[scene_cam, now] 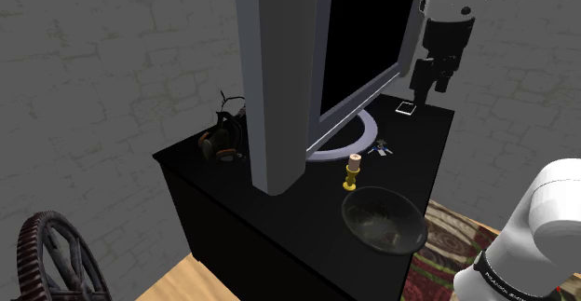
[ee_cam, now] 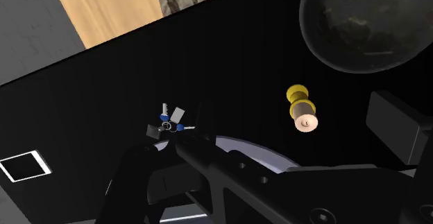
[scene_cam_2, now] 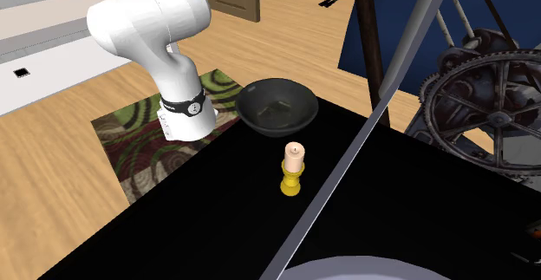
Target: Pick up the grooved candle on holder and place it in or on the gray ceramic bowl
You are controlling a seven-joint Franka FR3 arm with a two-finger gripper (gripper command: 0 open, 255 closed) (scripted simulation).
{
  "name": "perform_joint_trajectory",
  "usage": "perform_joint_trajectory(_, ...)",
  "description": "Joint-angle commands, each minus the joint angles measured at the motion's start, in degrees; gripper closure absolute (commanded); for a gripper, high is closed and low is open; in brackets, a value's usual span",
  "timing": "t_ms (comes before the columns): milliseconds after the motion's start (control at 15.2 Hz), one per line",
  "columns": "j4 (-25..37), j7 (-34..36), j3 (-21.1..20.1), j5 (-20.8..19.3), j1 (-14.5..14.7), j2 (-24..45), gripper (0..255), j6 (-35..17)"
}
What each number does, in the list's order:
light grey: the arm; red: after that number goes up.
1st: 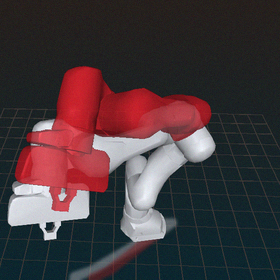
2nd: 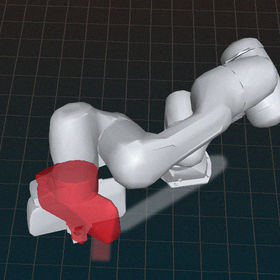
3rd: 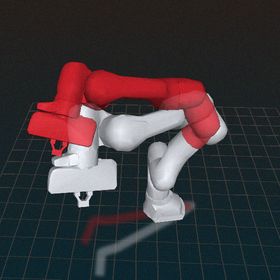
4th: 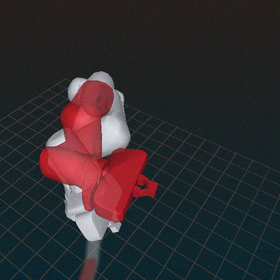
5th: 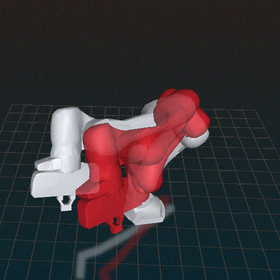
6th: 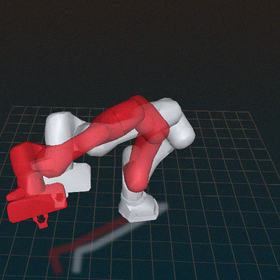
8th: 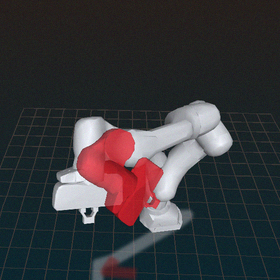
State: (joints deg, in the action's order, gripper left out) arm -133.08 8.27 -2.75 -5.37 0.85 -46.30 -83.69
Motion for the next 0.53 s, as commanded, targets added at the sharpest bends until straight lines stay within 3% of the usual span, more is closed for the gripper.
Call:
perform_joint_trajectory(0,0.0,0.0,0.0,0.0,0.0,0.0,0,0.0)
perform_joint_trajectory(462,-9.03,1.02,0.49,1.77,0.63,5.06,0,-14.8)
